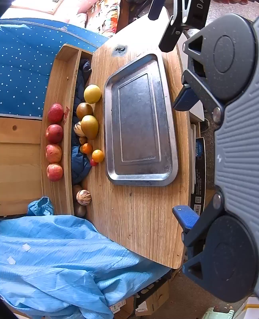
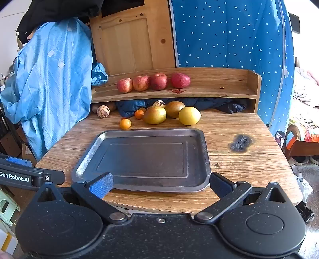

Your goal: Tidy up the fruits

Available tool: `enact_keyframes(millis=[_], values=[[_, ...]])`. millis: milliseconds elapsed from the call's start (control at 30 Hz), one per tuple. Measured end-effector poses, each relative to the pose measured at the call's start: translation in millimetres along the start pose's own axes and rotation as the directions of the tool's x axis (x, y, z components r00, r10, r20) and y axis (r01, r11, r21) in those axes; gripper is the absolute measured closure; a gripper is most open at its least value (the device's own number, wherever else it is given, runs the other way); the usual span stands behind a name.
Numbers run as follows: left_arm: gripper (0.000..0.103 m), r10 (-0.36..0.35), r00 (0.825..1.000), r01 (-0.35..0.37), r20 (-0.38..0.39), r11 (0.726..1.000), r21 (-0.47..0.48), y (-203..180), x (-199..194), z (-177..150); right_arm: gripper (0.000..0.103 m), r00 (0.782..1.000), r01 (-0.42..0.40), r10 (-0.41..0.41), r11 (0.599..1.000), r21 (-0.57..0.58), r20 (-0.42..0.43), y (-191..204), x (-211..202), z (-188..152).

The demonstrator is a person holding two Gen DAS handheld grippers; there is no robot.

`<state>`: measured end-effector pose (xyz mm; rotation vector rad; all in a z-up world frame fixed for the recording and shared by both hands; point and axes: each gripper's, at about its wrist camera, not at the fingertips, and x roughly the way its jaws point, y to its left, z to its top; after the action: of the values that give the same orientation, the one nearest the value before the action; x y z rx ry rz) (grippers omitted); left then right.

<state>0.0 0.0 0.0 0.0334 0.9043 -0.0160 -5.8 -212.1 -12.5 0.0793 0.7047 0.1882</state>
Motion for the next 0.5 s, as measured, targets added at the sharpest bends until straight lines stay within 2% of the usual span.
enact_keyframes(millis=[500], values=[[0.001, -0.005, 1.0, 0.005, -0.005, 1.0, 0.0, 6.0, -1.6, -0.7, 0.001, 1.0, 0.009, -0.009, 1.0, 0.007, -0.005, -3.4, 3.3, -0.5]])
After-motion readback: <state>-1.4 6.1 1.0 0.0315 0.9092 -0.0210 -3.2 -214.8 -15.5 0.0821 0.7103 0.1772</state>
